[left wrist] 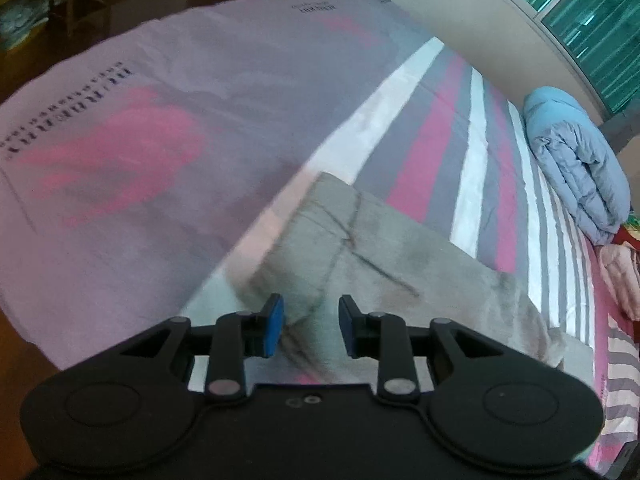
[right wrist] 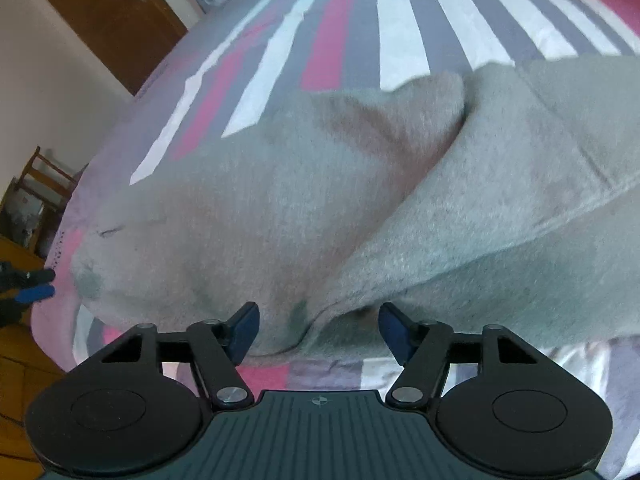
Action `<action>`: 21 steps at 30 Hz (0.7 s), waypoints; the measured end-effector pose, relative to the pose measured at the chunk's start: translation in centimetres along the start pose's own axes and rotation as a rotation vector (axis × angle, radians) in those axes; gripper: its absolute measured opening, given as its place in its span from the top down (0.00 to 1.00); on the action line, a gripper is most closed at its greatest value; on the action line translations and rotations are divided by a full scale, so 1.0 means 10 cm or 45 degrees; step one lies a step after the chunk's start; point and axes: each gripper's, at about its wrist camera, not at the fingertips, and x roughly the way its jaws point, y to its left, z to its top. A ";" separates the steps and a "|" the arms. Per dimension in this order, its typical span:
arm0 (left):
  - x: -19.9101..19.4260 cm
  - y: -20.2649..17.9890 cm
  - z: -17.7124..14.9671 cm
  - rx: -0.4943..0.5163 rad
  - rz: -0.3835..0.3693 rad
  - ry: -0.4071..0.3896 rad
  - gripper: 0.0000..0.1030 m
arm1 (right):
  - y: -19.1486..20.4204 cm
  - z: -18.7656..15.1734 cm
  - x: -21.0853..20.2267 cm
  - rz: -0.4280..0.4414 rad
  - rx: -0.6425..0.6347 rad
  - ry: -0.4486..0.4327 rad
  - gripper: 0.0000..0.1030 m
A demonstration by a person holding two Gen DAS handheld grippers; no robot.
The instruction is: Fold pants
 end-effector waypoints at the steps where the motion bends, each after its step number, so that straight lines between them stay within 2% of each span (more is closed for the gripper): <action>1: 0.05 -0.04 -0.01 0.013 0.000 0.012 0.81 | 0.00 0.00 -0.02 0.001 0.010 0.006 0.36; 3: 0.16 -0.15 -0.06 0.022 0.016 0.047 0.81 | -0.02 0.00 -0.03 0.018 0.038 0.021 0.36; 5: 0.16 -0.29 -0.15 0.054 -0.046 0.045 0.81 | -0.05 0.02 -0.05 0.020 0.034 0.015 0.36; 8: 0.22 -0.55 -0.26 0.123 -0.073 0.062 0.81 | -0.20 0.05 -0.21 0.012 0.087 -0.021 0.36; 14: 0.54 -0.97 -0.63 0.195 -0.171 0.188 0.81 | -0.55 0.11 -0.37 -0.041 0.198 -0.048 0.36; 16: 0.65 -1.07 -0.76 0.219 -0.165 0.220 0.81 | -0.69 0.13 -0.41 -0.056 0.248 -0.053 0.36; 19: 0.76 -1.19 -0.93 0.296 -0.102 0.204 0.81 | -0.89 0.18 -0.45 -0.070 0.314 -0.061 0.36; 21: 0.78 -1.19 -0.97 0.283 -0.087 0.188 0.80 | -1.05 0.24 -0.48 -0.061 0.383 -0.068 0.36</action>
